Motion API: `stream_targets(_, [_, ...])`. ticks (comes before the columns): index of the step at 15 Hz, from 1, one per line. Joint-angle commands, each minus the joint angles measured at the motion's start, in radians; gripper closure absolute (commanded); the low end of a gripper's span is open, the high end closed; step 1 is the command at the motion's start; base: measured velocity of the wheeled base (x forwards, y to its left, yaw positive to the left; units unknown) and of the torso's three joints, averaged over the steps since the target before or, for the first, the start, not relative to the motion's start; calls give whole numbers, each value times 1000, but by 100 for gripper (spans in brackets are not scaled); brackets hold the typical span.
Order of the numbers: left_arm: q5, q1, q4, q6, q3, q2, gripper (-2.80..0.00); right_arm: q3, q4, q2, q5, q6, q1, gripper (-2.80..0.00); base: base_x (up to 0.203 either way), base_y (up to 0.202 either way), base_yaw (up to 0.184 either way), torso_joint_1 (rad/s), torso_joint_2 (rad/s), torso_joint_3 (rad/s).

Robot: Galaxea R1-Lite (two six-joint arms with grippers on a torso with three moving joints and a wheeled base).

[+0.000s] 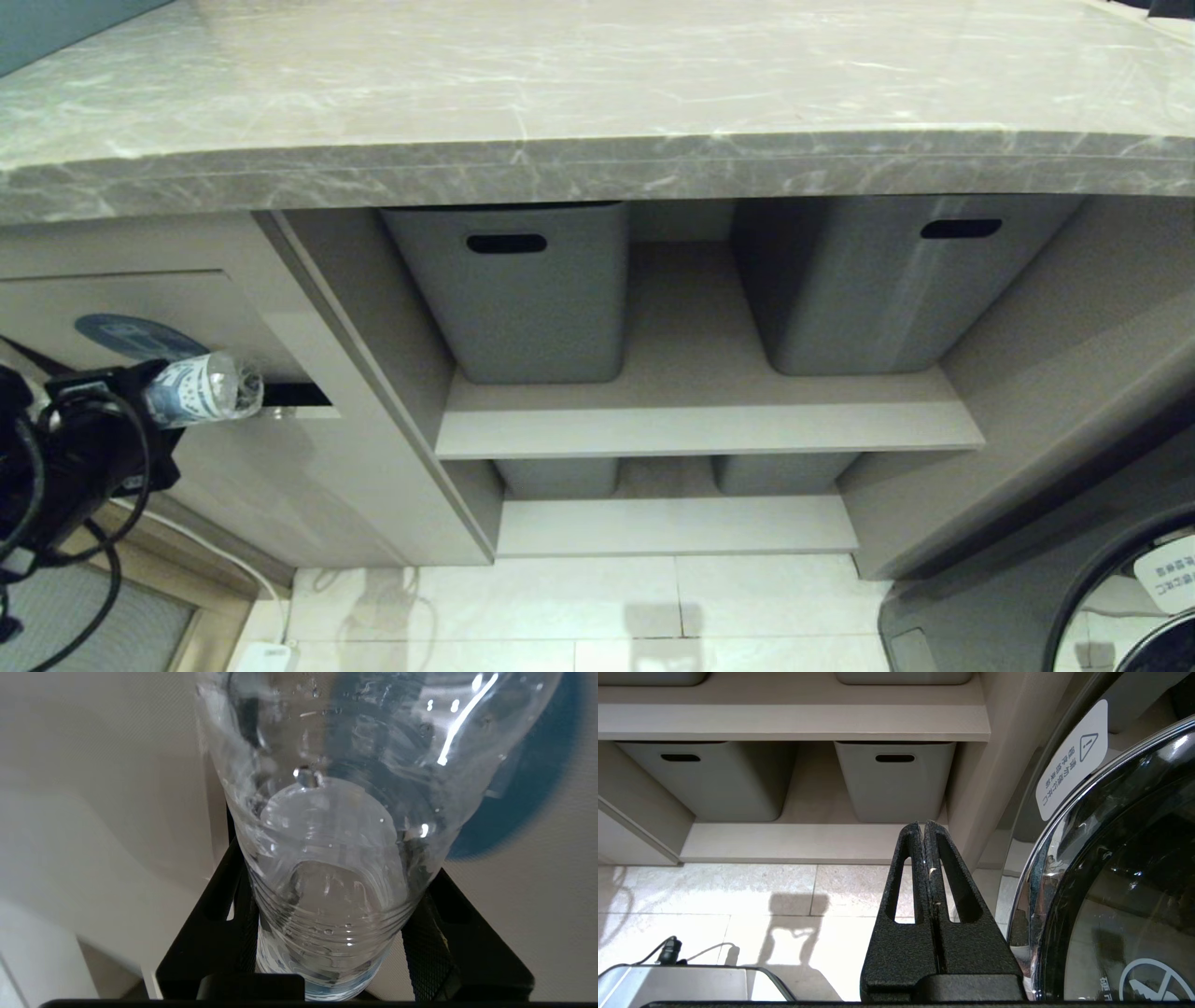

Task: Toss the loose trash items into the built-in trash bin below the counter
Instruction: Put the garbage in the trash can

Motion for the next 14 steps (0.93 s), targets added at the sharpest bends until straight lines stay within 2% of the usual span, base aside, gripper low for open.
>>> stream_targets(1, [-2, -6, -80, 3, -4, 124, 0, 0, 0, 0, 0, -1, 0, 0, 0, 0, 0, 0, 0, 0])
stream_targets(3, [-19, -24, -173, 13, -29, 188, 0, 0, 0, 0, 0, -1, 0, 0, 0, 0, 0, 0, 0, 0])
stream_targets(4, [-20, -32, -186, 13, -63, 206, 0, 0, 1, 0, 0, -1, 0, 0, 0, 0, 0, 0, 0, 0])
stream_targets(11, [10, -51, -183, 9, -226, 295, 0, 0, 0, 0, 0, -1, 0, 0, 0, 0, 0, 0, 0, 0])
stream_targets(14, [20, -72, -140, 0, -284, 303, 0, 0, 0, 0, 0, -2, 0, 0, 0, 0, 0, 0, 0, 0])
